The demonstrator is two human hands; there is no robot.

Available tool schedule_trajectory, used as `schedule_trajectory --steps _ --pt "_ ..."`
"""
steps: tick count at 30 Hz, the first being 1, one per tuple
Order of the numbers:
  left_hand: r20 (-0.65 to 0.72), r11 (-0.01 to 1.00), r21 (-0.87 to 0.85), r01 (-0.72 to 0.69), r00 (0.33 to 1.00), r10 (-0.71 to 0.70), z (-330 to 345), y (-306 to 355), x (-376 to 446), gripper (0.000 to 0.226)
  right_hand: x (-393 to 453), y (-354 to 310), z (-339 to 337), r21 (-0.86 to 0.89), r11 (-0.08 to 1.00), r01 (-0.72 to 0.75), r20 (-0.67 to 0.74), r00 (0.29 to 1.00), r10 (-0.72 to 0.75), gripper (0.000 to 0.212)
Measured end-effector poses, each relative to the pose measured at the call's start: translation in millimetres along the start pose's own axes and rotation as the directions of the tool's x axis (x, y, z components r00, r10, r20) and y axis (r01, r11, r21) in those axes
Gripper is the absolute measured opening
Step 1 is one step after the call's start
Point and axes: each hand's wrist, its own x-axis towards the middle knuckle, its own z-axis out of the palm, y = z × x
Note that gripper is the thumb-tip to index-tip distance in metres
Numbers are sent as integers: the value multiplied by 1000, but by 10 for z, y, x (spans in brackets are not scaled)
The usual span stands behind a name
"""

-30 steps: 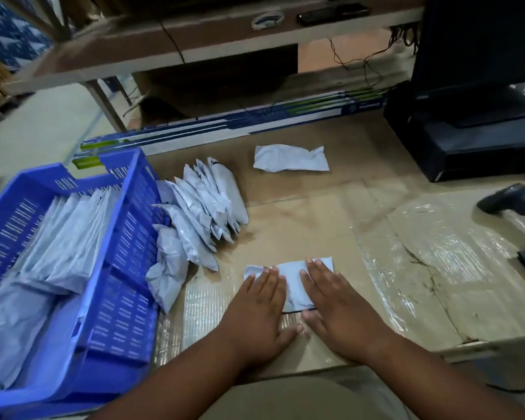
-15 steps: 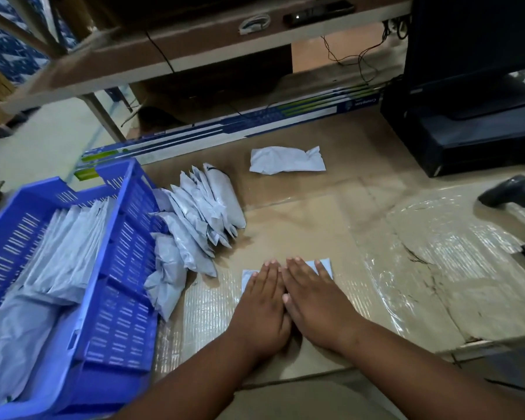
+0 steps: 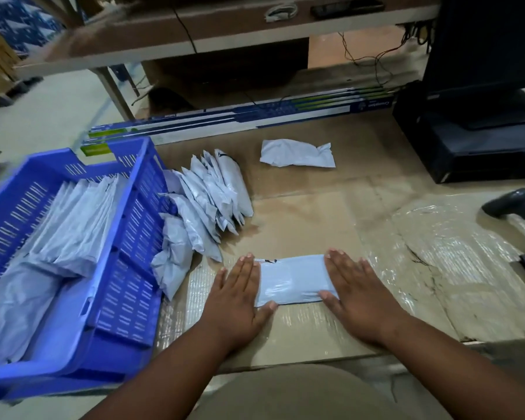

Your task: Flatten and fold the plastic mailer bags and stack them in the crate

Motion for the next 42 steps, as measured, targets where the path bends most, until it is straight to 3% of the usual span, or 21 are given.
schedule_trajectory --steps 3,5,8,11,15,20,25,30,33,36,39,42 --pt "-14 998 -31 53 998 -53 -105 15 -14 89 -17 57 -173 61 995 -79 51 996 76 99" --pt "-113 999 -30 -30 993 27 -196 76 36 80 61 -66 -312 16 998 -69 25 997 68 96" --pt "-114 967 -83 -243 966 233 -188 265 221 72 236 -416 -394 -15 994 107 5 994 -107 91" --pt "-99 953 -71 -294 953 287 -56 320 340 70 350 -554 -165 -22 974 225 -10 974 -225 78" --pt "-123 972 -34 -233 966 227 40 114 285 78 314 -373 -5 -18 980 200 -74 977 -201 79" --pt "-32 997 -46 -64 998 63 -69 -15 173 100 235 -62 -19 51 990 130 3 991 -130 96" --pt "30 996 -70 50 998 -48 -306 1 107 109 298 -57 -364 38 990 134 18 991 -135 99" --pt "-58 966 -230 117 989 -133 -484 144 18 95 585 -347 -658 -52 960 276 54 960 -273 114" --pt "-243 940 -292 174 938 -249 -534 163 3 66 664 -431 -676 -38 970 238 -3 971 -239 105" --pt "-297 806 -530 265 832 -469 -695 225 39 45 717 -442 -746 181 976 123 -90 990 -108 102" --pt "-63 469 -820 328 762 -644 -922 329 144 43 806 -568 -837 482 872 88 -218 976 22 93" --pt "100 155 -958 241 788 -607 -1215 442 218 33 856 -818 -995 679 725 114 -249 965 82 88"
